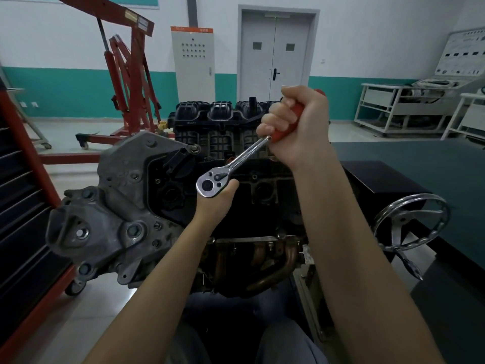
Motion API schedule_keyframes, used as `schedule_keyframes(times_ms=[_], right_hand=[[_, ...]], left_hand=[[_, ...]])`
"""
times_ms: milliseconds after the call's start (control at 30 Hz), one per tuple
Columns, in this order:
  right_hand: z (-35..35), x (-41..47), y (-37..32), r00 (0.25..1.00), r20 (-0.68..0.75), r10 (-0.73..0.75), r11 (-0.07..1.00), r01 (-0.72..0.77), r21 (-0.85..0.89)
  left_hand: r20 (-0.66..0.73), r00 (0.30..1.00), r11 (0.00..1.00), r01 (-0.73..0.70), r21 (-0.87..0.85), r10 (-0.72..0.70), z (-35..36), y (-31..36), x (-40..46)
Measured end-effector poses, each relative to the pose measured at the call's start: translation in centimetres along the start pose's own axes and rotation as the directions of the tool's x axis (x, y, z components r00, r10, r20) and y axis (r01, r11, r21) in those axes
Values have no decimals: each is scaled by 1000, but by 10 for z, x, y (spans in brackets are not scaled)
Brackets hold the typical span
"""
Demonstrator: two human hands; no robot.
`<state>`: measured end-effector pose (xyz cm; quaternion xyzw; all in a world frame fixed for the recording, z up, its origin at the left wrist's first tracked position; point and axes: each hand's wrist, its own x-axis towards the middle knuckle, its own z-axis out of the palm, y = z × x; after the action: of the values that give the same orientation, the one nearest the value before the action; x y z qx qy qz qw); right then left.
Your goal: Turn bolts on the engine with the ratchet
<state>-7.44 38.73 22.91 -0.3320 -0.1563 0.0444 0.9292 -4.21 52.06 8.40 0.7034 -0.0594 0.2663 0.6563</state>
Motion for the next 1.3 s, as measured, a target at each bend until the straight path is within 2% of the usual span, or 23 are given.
schedule_keyframes(times_ms=[67,133,233,333,433,500,600,667,733,800,867,933,1033,1167,1300], right_hand=[[-6,-8,4,999,-31,-39,998,40,44],[-20,-28,17,986,-91,-140,981,151,120],[-37,-68,45,953,-157,-258,923,291,251],[-42,-90,65,941,-173,-289,885,332,326],[-39,-82,57,946,-142,-292,902,321,287],[-33,-63,41,958,-106,-266,932,284,224],[-17,-26,18,990,-53,-133,985,138,106],[-7,-8,8,999,-28,-45,998,46,37],[-3,-3,4,1000,-25,-14,999,15,34],[-10,-14,8,998,-43,-47,996,50,72],[-22,-37,23,986,-75,-148,979,157,133],[-31,-65,46,961,-142,-236,940,263,218],[-38,-94,73,935,-220,-279,877,341,339],[-39,-85,62,939,-192,-284,898,331,290],[-25,-35,21,979,-115,-167,973,182,142]], left_hand=[[-9,1000,1000,27,-2,-27,0,-1,-1],[-58,995,996,77,-38,-79,-1,-4,-1],[-86,995,996,37,-79,-44,-3,-5,2],[-68,998,998,13,-56,-17,-5,-4,5],[-42,998,999,37,13,-37,-4,-1,3],[-74,995,997,63,-53,-67,-2,-3,4],[-98,978,974,170,-152,-186,0,-2,4],[-75,987,986,134,-99,-141,0,-1,4],[-41,993,992,109,-69,-112,-2,0,4],[-41,988,987,143,-77,-146,-3,-3,4],[-79,983,982,159,-105,-167,-3,-5,4],[-78,993,990,79,-116,-89,-5,-6,6],[-33,999,993,4,-120,-8,-7,-4,4],[-13,1000,999,-24,-26,24,-7,-4,4],[-55,992,994,110,-26,-111,-4,-6,6]])
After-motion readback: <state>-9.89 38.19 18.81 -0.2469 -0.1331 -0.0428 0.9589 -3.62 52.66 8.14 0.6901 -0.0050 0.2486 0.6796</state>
